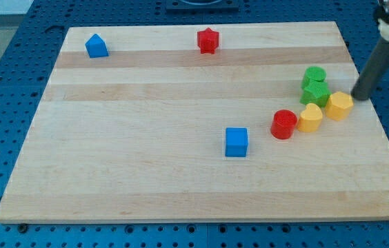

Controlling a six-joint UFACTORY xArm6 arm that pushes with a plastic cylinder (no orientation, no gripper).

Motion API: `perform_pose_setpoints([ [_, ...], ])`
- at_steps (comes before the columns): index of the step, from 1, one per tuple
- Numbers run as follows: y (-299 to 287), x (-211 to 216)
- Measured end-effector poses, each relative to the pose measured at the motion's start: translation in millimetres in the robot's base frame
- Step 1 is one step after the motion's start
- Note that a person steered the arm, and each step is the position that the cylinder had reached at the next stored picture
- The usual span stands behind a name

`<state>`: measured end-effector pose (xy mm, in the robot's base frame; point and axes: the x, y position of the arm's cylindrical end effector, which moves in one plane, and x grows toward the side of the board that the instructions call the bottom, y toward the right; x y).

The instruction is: Move green star a bit left

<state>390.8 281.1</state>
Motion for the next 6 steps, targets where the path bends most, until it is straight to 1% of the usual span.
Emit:
perform_pose_setpoints([
  [1,-1.3,-6.0],
  [2,-16.8,-6.1],
  [3,-51.0,-0.4],
  [4,-94.0,15.9],
  [5,-114.2,20.9],
  [6,-102.9,20.9],
])
